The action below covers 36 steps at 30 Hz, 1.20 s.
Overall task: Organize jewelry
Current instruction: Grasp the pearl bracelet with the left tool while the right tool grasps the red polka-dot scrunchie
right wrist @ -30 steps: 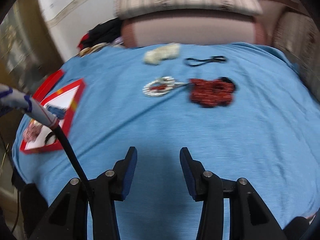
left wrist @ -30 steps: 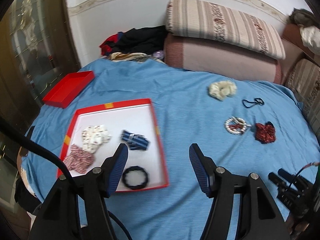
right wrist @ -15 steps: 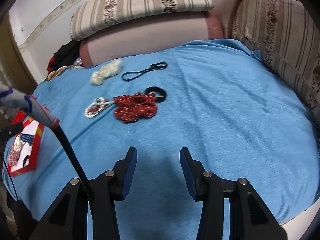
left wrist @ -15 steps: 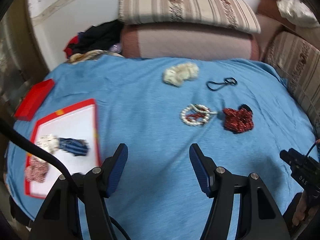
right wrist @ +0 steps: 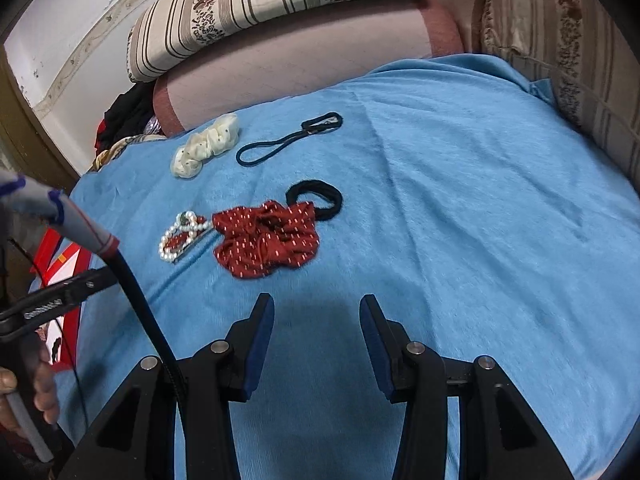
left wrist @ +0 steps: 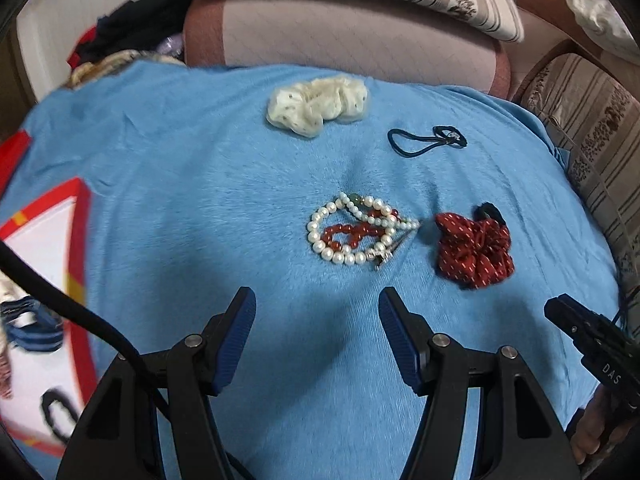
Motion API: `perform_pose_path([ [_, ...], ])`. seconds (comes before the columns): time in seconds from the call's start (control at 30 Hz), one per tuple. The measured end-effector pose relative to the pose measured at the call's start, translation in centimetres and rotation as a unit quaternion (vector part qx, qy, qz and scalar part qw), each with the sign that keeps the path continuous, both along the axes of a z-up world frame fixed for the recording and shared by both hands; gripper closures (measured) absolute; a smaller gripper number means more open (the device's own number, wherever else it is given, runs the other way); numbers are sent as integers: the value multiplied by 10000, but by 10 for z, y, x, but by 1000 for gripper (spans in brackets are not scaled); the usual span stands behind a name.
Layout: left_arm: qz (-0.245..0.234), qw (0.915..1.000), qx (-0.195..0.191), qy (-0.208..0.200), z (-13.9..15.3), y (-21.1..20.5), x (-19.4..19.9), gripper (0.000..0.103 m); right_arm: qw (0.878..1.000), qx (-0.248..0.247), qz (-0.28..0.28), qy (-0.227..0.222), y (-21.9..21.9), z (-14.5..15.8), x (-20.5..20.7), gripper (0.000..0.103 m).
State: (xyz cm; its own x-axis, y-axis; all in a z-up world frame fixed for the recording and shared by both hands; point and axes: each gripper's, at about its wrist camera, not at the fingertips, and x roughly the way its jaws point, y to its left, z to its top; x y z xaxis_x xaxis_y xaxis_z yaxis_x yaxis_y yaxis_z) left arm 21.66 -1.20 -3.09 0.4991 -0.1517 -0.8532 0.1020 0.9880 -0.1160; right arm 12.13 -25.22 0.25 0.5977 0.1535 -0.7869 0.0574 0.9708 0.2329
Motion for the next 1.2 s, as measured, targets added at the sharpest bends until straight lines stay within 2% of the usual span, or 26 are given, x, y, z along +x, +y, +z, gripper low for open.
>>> perform_pose_path([
  [0.2,7,9980,-586,243,-23,7,43,40,9993,362,36,56,3,-6,31,51],
  [0.3,-128,9968,-732,285,-30,2,58,41,9992,379,76,42,9,-8,43,49],
  [0.33,-182,9963,-773,316,-32,-2,63,47,9994,339,93,57,13,-10,47,49],
  [0.37,-226,9960,-788,367,-35,-5,66,61,9994,319,96,74,15,-12,50,49],
  [0.4,-273,9955,-789,440,-38,-9,69,67,9995,296,93,108,17,-15,53,49],
  [0.47,-318,9945,-811,577,-44,-13,73,94,9995,237,60,175,20,-20,58,49],
  [0.53,-271,9933,-953,599,-43,-10,71,94,9995,225,34,226,21,-24,61,52],
  [0.57,-225,9924,-1051,596,-41,-6,68,94,9993,280,40,254,20,-25,62,61],
  [0.6,-189,9923,-1084,573,-38,-3,66,94,9988,363,80,316,20,-27,62,84],
  [0.63,-141,9927,-1081,512,-31,2,61,94,9985,420,101,350,19,-27,62,92],
  [0.77,-127,9938,-1076,247,-5,17,37,94,9982,530,140,254,17,-17,46,96],
  [0.93,-177,9963,-843,-62,27,32,-7,94,9975,603,362,109,21,4,13,96],
  [1.07,-190,9964,-811,-148,39,46,-41,94,9955,782,541,55,22,13,-15,96],
  [1.2,-157,9961,-861,-111,40,56,-68,94,9931,982,599,221,25,7,-32,96],
])
